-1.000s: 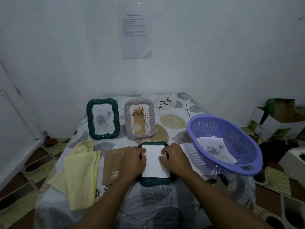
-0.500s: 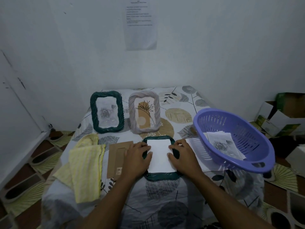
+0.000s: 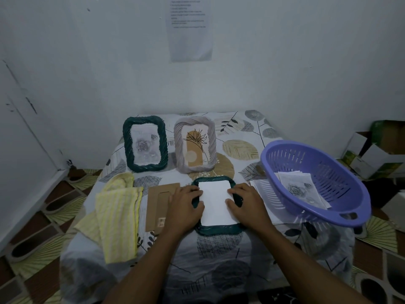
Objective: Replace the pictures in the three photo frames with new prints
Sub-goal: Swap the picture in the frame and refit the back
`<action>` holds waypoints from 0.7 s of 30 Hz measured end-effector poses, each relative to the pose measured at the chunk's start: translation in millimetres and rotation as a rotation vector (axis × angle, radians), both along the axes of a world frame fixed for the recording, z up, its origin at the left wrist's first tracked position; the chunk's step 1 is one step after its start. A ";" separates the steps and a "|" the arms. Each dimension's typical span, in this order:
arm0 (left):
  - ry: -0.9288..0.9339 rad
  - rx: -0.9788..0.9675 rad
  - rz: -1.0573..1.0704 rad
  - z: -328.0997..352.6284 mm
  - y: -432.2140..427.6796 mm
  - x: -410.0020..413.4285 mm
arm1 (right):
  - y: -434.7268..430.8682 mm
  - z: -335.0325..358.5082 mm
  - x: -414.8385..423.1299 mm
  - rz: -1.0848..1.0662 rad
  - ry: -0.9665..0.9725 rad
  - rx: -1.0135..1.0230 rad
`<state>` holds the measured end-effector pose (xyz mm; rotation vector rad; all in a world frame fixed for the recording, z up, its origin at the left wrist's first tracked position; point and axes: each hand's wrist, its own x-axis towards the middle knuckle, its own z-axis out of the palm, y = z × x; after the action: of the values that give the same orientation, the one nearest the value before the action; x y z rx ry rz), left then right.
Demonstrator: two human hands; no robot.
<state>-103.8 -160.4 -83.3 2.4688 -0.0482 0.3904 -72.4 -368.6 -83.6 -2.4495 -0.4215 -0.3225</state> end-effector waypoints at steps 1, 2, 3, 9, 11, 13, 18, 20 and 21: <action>0.005 -0.003 -0.003 0.6 0.2 -0.3 | -0.1 -0.1 0.3 -0.001 0.001 0.000; 0.008 -0.002 -0.004 1.3 0.4 -0.7 | -0.2 -0.2 0.3 -0.002 0.004 0.002; 0.009 -0.001 -0.004 1.9 0.5 -1.0 | -0.2 -0.2 0.2 -0.001 0.005 0.003; 0.007 -0.022 0.004 4.0 -0.7 -2.5 | 0.3 1.2 -1.0 0.003 0.007 0.012; 0.005 -0.026 0.003 4.6 -1.0 -2.6 | 0.1 1.1 -1.0 0.003 0.004 0.012; 0.002 -0.028 0.003 4.8 -1.6 -2.6 | -0.4 1.3 -1.2 0.003 0.005 0.009; 0.001 -0.034 0.003 5.5 -1.9 -3.6 | -0.2 2.1 -2.2 0.002 0.003 0.019; -0.001 -0.033 -0.002 6.0 -2.1 -3.9 | -0.4 2.4 -2.6 0.003 0.007 0.018; -0.002 -0.032 -0.003 6.3 -2.0 -4.0 | -0.3 2.7 -2.6 0.003 0.010 0.018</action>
<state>-107.8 -162.4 -76.9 2.4369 -0.0460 0.3902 -75.0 -368.9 -81.0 -2.4312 -0.4163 -0.3120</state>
